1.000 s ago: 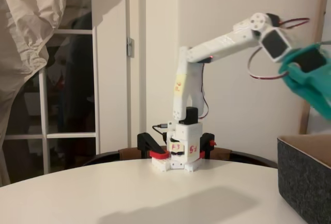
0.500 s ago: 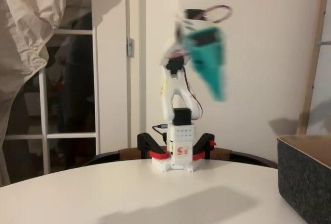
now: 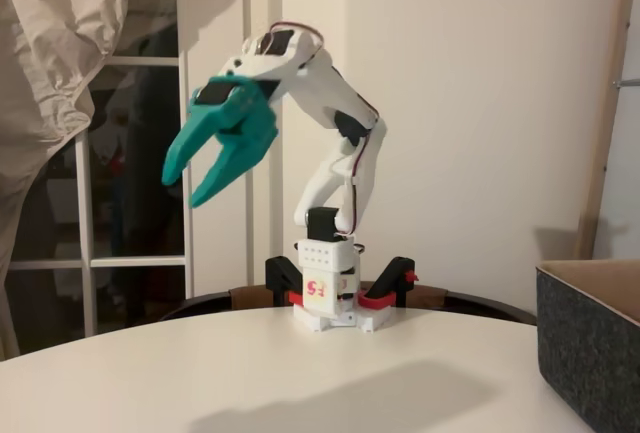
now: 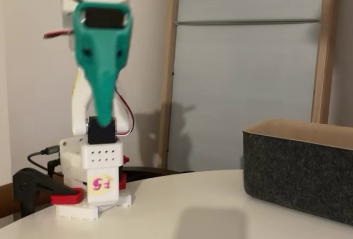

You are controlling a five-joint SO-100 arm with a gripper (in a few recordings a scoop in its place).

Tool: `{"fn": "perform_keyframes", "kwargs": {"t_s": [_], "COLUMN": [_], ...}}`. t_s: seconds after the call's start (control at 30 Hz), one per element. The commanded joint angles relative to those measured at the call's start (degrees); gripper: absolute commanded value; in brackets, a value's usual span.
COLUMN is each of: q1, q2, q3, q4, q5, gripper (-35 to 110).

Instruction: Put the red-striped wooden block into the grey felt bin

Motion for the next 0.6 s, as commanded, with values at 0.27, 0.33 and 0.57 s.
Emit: {"fn": "perform_keyframes", "kwargs": {"t_s": [0.27,0.33,0.57], "q1": [5.3,5.7,6.5], "q2": [9.9,13.4,29.0], "q3": [23.7,28.5,40.2], "q4": [-3.2,-5.7,-11.3], "q5": [-3.5,-4.1,-4.0], "gripper": [13,13,10]}}
